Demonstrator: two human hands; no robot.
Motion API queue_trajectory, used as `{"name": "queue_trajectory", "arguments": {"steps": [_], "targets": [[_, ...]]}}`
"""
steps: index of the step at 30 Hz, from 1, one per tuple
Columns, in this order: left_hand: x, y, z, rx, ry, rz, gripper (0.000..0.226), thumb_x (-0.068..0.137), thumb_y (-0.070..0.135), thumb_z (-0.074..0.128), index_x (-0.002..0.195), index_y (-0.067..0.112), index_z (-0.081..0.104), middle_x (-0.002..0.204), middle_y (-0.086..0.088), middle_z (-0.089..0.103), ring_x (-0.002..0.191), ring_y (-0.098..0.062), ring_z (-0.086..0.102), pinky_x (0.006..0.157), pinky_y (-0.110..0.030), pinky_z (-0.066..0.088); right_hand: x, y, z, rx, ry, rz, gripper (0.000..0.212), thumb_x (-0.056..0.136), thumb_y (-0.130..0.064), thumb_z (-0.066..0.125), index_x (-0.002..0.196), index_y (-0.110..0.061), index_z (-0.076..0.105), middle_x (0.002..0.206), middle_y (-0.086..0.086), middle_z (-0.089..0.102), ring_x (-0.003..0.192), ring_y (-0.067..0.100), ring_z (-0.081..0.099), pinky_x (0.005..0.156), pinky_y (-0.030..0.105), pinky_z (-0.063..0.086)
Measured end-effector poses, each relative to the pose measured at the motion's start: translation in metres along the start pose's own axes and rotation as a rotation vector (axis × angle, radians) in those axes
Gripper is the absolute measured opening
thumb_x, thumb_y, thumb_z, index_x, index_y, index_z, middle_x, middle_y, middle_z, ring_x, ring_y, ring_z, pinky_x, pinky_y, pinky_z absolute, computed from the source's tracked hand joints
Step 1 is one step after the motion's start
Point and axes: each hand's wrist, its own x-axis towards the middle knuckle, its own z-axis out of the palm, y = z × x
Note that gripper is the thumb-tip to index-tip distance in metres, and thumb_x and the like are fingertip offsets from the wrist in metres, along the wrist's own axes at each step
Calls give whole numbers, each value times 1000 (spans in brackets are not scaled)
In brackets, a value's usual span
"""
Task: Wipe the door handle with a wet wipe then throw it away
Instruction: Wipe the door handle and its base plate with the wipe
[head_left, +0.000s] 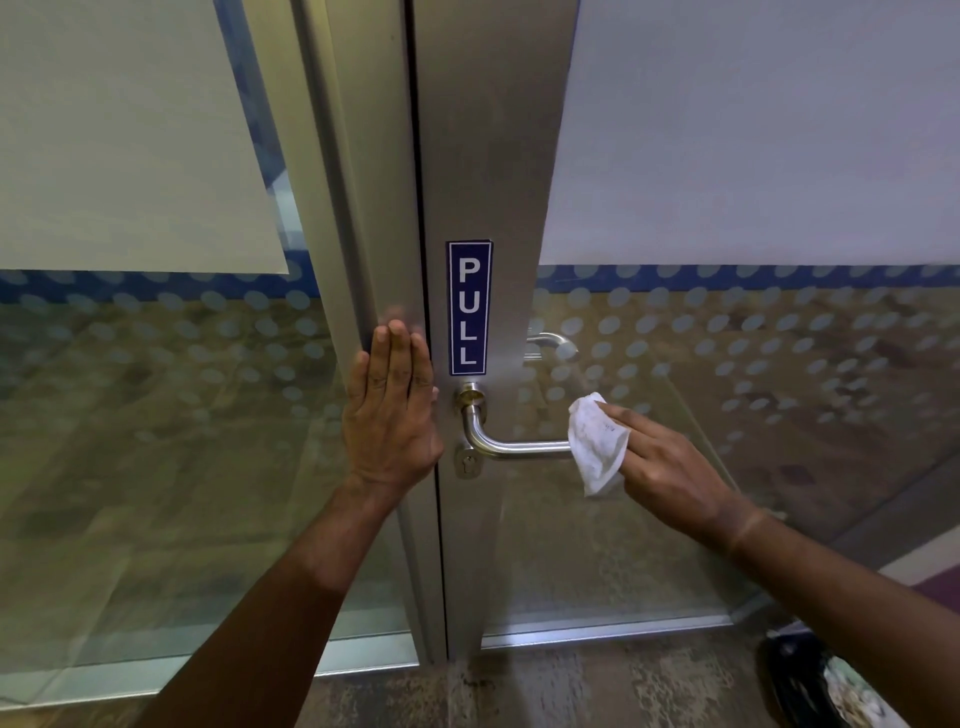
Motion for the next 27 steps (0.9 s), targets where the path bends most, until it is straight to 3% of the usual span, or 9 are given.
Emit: {"name": "queue_trajectory", "arguments": {"steps": [2,6,9,13,17,19,22,24,27], "targets": [[0,0,0,5,-4,0,67,99,20,26,153,6,-10,162,-8,-21,151,-21,-14,124,-37,-6,-1,0,5,11,8,37,29,79,11,71,108,16,67,110,31,69,105,44,67,85,45,59],[0,0,-2,5,-5,4,66,99,20,27,153,6,-9,162,-8,-21,151,-21,-13,123,-38,-5,3,-7,17,87,27,274,40,58,18,82,96,10,70,81,20,70,65,35,65,51,38,57],[1,1,-3,-5,-3,8,65,100,20,25,153,6,-9,162,-8,-21,151,-22,-13,123,-38,-5,6,-17,23,172,82,414,33,69,19,71,100,6,71,91,17,72,77,32,70,71,34,58],[1,1,-3,-3,0,3,72,96,18,33,153,6,-9,162,-8,-21,151,-21,-14,123,-37,-5,1,-28,16,342,243,721,34,74,8,49,95,-3,74,90,7,76,84,21,71,79,2,41],[1,1,-3,5,-11,7,72,97,18,31,153,6,-11,162,-9,-22,151,-22,-15,123,-37,-7,-19,-38,11,982,209,1060,37,84,14,54,104,-13,69,89,4,75,93,27,71,87,33,55],[1,0,-2,-2,-21,6,71,97,19,30,153,7,-12,161,-8,-23,151,-21,-15,123,-37,-7,-22,-44,7,1070,228,1058,32,80,7,57,106,-8,68,95,12,73,100,26,67,105,44,44],[0,-1,-1,-1,-23,2,70,97,19,30,153,7,-11,162,-9,-23,151,-21,-15,123,-37,-8,-20,-50,3,1072,190,1023,36,77,20,50,98,-2,70,99,17,73,108,17,64,118,37,27],[0,0,-1,-5,-18,1,69,98,20,29,153,6,-11,162,-9,-22,151,-22,-15,123,-37,-8,-19,-52,1,1093,99,987,32,81,20,51,88,-1,75,89,17,75,100,20,68,116,34,29],[1,1,-1,-9,-14,2,69,98,20,29,153,6,-10,162,-9,-21,151,-22,-14,123,-37,-7,-20,-49,5,1180,69,1067,26,88,11,46,93,10,71,98,28,71,96,27,67,100,51,44]]}}
